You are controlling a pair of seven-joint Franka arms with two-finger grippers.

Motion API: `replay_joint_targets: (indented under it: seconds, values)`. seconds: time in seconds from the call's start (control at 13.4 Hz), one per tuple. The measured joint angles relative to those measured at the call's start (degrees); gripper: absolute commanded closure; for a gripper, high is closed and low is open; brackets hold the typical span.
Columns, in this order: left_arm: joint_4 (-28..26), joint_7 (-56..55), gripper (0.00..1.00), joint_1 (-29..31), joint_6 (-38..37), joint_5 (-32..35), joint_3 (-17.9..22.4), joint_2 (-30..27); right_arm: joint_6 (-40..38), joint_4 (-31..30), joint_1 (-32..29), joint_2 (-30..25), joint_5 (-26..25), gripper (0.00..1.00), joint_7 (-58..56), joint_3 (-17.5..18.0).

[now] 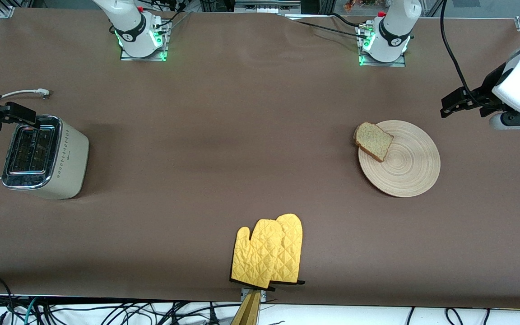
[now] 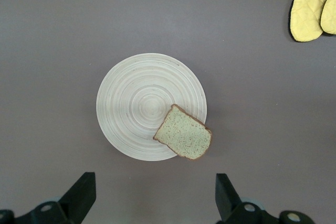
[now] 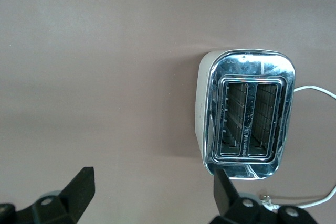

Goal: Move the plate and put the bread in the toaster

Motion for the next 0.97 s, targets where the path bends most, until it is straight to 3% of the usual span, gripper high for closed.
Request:
replay_joint_targets:
  seconds: [0.22, 0.45, 0.6, 0.82, 0.97]
  values:
    - [-1.3, 0.0, 0.0, 0.0, 3.7, 0.0, 0.0, 0.1, 0.0, 0.0, 0.0, 0.0, 0.0, 0.0, 0.0, 0.0]
    - [-8.0, 0.0, 0.0, 1.3, 12.8, 0.3, 0.0, 0.8, 0.0, 0.0, 0.0, 0.0, 0.0, 0.0, 0.0, 0.0]
    - [-10.2, 0.8, 0.0, 3.8, 14.4, 0.8, 0.1, 1.5, 0.0, 0.0, 0.0, 0.0, 0.0, 0.0, 0.0, 0.0]
    - [-10.7, 10.9, 0.0, 8.9, 14.6, 0.8, 0.3, 2.3, 0.0, 0.0, 0.0, 0.0, 0.0, 0.0, 0.1, 0.0]
    - [-10.9, 17.3, 0.0, 13.1, 14.6, -2.8, 0.4, 5.2, 0.0, 0.0, -0.1, 0.0, 0.0, 0.0, 0.1, -0.1]
